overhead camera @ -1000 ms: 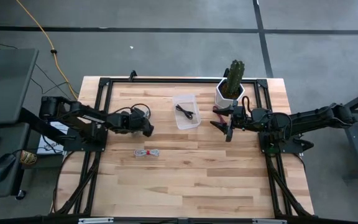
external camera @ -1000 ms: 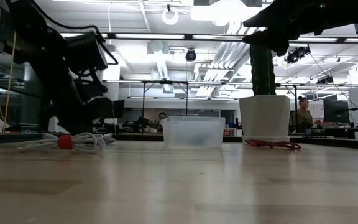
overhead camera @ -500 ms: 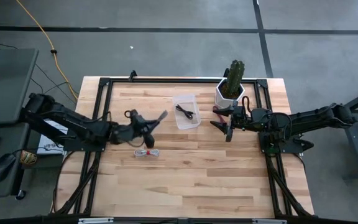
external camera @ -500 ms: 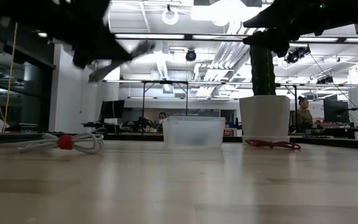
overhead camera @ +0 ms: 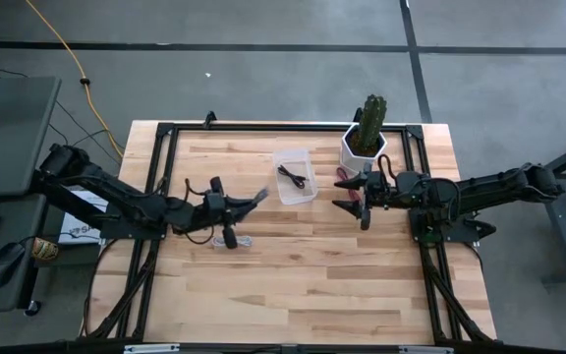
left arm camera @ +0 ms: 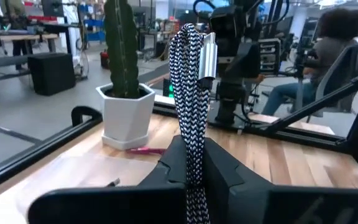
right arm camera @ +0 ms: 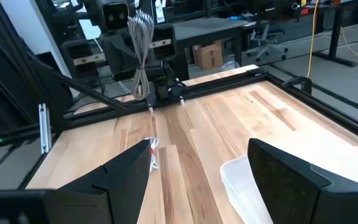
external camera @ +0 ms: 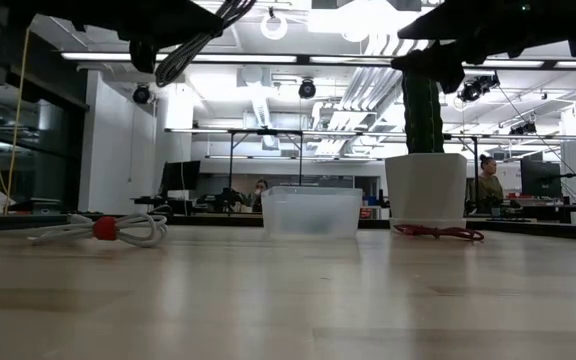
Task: Pick and place USB-C Cables
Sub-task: Put the black white charger cable into the transparent bin
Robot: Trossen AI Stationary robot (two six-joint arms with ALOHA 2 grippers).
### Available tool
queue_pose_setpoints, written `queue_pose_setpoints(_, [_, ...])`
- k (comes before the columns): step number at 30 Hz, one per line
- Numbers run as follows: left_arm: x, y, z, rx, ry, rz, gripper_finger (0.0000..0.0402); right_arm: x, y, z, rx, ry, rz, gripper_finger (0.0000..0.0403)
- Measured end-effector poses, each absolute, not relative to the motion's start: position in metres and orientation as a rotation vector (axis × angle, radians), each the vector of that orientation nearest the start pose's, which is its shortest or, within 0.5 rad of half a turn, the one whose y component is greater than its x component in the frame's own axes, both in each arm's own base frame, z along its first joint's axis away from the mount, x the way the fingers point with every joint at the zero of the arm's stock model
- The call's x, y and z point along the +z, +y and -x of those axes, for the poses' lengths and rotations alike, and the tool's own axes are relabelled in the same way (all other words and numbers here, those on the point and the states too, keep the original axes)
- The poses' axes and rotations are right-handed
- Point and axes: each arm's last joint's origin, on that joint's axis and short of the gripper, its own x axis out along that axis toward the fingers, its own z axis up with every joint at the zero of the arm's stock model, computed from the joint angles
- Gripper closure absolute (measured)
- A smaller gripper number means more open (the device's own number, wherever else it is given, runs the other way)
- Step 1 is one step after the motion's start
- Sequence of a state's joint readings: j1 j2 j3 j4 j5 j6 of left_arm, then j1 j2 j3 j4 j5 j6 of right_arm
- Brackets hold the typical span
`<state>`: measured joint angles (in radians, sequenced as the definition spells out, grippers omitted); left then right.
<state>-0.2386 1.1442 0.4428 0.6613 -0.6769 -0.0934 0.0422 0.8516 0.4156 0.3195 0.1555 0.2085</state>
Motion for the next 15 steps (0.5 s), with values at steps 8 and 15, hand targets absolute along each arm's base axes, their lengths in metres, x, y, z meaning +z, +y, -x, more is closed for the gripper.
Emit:
queue_pose_setpoints(8, [0.210, -0.022, -0.188, 0.469, -0.086, 0.110, 0.0401, 0.241, 0.003, -0.189, -0.125, 0.115, -0.191, 0.0142])
queue_pose_setpoints(15, [0.199, -0.011, -0.159, 0.402, -0.145, 0.160, 0.0401, 0.242, 0.003, -0.189, -0.143, 0.101, -0.189, 0.0142])
